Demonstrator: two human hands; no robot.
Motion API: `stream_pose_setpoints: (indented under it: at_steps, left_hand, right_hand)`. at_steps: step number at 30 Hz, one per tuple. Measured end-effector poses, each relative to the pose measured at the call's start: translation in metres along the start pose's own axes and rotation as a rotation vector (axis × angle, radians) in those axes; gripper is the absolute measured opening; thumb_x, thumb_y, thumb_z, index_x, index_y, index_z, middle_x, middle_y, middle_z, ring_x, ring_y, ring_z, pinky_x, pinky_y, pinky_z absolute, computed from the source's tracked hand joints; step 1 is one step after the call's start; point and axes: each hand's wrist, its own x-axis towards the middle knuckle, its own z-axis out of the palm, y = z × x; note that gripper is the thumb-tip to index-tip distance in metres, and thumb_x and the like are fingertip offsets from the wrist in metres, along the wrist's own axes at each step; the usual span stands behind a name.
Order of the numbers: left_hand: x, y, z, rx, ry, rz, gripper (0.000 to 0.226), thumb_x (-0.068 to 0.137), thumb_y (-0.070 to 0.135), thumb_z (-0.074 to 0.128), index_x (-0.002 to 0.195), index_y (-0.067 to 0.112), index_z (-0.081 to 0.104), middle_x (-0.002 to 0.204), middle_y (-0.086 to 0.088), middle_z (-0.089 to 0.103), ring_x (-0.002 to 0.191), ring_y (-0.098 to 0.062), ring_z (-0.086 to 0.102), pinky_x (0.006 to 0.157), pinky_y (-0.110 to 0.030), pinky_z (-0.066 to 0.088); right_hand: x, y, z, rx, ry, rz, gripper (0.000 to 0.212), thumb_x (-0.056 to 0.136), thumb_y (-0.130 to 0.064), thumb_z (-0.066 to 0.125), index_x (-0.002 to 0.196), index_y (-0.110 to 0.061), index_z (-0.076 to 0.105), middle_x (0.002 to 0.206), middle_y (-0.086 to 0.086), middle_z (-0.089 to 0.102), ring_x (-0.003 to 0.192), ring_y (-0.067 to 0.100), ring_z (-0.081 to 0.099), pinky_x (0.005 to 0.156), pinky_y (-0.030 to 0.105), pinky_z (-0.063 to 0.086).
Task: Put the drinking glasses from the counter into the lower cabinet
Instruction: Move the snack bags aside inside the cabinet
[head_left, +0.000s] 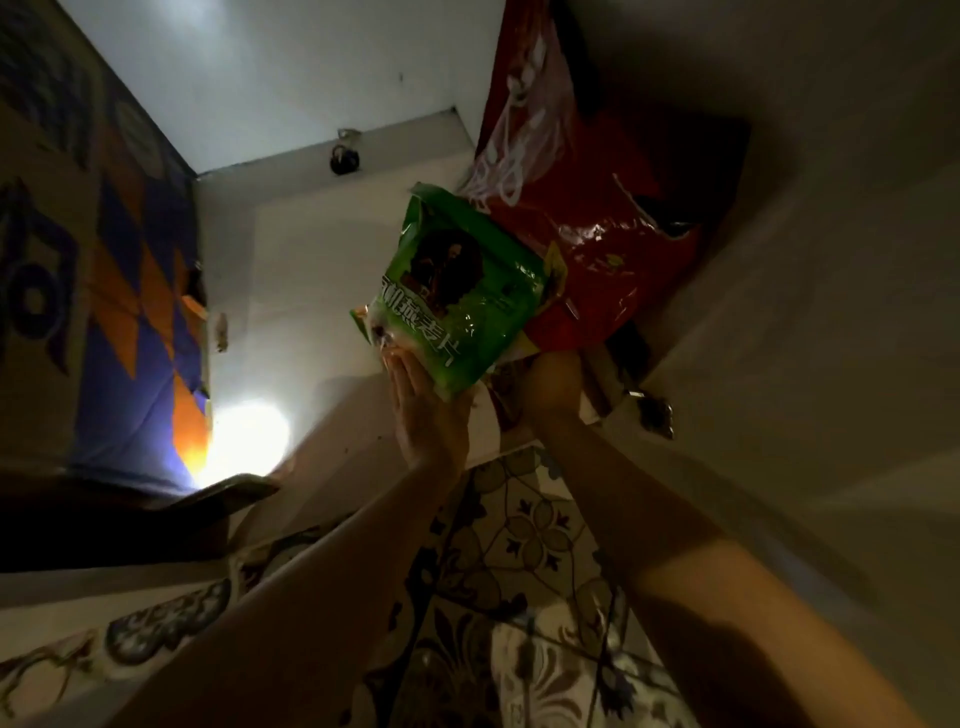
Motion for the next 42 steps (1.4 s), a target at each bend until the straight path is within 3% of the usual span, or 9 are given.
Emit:
stream_pose_setpoints:
  at_steps: [3, 7, 15, 21, 25, 28, 32, 37, 42]
  left_hand:
    - [0.022, -0.011, 0.010, -0.052, -0.014, -0.019, 0.085, 0.080, 0.032, 0.066, 0.146, 0.007, 0.020, 0.153, -0.016, 0.027, 0.139, -0.032, 0.032, 0.102, -0.049, 0.046]
    - [0.067, -0.014, 0.013, -0.075, 0.005, -0.013, 0.076, 0.078, 0.037, 0.064, 0.141, 0.013, 0.029, 0.144, -0.010, 0.040, 0.129, -0.029, 0.043, 0.096, -0.048, 0.050]
    - [0.146, -0.014, 0.015, -0.150, 0.047, -0.015, 0.082, 0.084, 0.034, 0.063, 0.147, 0.017, 0.016, 0.142, -0.016, 0.032, 0.120, -0.029, 0.046, 0.094, -0.036, 0.048]
    - [0.192, -0.022, 0.016, -0.131, 0.073, 0.024, 0.069, 0.085, 0.027, 0.062, 0.141, 0.007, 0.028, 0.134, -0.019, 0.036, 0.115, -0.035, 0.049, 0.093, -0.039, 0.050]
    - [0.218, -0.021, 0.013, -0.117, 0.084, -0.004, 0.059, 0.087, 0.025, 0.058, 0.138, 0.008, 0.033, 0.135, -0.020, 0.038, 0.115, -0.039, 0.050, 0.094, -0.049, 0.048]
    - [0.232, -0.020, 0.010, -0.072, 0.063, -0.002, 0.060, 0.088, 0.027, 0.057, 0.138, 0.007, 0.032, 0.136, -0.021, 0.038, 0.115, -0.039, 0.050, 0.094, -0.048, 0.048]
    - [0.248, -0.024, 0.003, 0.008, 0.045, -0.012, 0.063, 0.089, 0.028, 0.055, 0.141, 0.005, 0.028, 0.138, -0.022, 0.038, 0.118, -0.038, 0.048, 0.095, -0.045, 0.045]
    - [0.263, -0.026, -0.004, 0.052, 0.049, -0.013, 0.064, 0.088, 0.026, 0.057, 0.143, 0.011, 0.028, 0.137, -0.020, 0.046, 0.120, -0.037, 0.049, 0.095, -0.045, 0.045]
    - [0.266, -0.020, -0.015, -0.131, -0.071, -0.079, 0.064, 0.087, 0.025, 0.059, 0.143, 0.017, 0.029, 0.138, -0.018, 0.048, 0.122, -0.037, 0.049, 0.096, -0.040, 0.044]
  right_hand:
    - [0.027, -0.004, 0.026, 0.008, 0.162, -0.054, 0.046, 0.094, -0.005, 0.047, 0.055, -0.022, 0.032, 0.064, 0.001, 0.044, 0.063, 0.011, 0.046, 0.073, 0.025, 0.043]
    - [0.059, -0.019, 0.044, 0.031, 0.324, -0.188, 0.014, 0.091, -0.002, 0.048, 0.089, 0.004, 0.061, 0.091, 0.020, 0.062, 0.088, 0.031, 0.057, 0.073, 0.026, 0.037]
    - [0.128, -0.062, 0.057, -0.169, 0.294, -0.448, 0.051, 0.085, -0.018, 0.063, 0.129, 0.002, 0.047, 0.133, 0.018, 0.053, 0.122, 0.030, 0.050, 0.098, 0.027, 0.035]
    - [0.151, -0.091, 0.054, -0.213, 0.276, -0.523, 0.051, 0.086, -0.021, 0.059, 0.130, 0.002, 0.047, 0.134, 0.019, 0.053, 0.124, 0.030, 0.050, 0.099, 0.029, 0.036]
    - [0.157, -0.108, 0.053, -0.241, 0.245, -0.554, 0.046, 0.093, -0.030, 0.037, 0.124, -0.001, 0.055, 0.127, 0.018, 0.060, 0.117, 0.029, 0.056, 0.083, 0.022, 0.042]
    - [0.160, -0.121, 0.056, -0.294, 0.243, -0.650, 0.050, 0.088, -0.033, 0.038, 0.118, 0.000, 0.060, 0.124, 0.018, 0.063, 0.116, 0.029, 0.057, 0.093, 0.027, 0.038]
    - [0.179, -0.133, 0.065, -0.375, 0.293, -0.651, 0.026, 0.091, -0.014, 0.050, 0.113, -0.007, 0.062, 0.118, 0.012, 0.067, 0.111, 0.027, 0.061, 0.082, 0.026, 0.043]
    - [0.193, -0.148, 0.073, -0.380, 0.285, -0.676, 0.027, 0.092, -0.006, 0.047, 0.115, -0.005, 0.060, 0.117, 0.014, 0.066, 0.111, 0.028, 0.060, 0.080, 0.026, 0.041]
    - [0.203, -0.149, 0.069, -0.367, 0.099, -0.655, 0.037, 0.090, -0.002, 0.049, 0.126, -0.007, 0.053, 0.126, 0.015, 0.062, 0.118, 0.030, 0.058, 0.095, 0.037, 0.050]
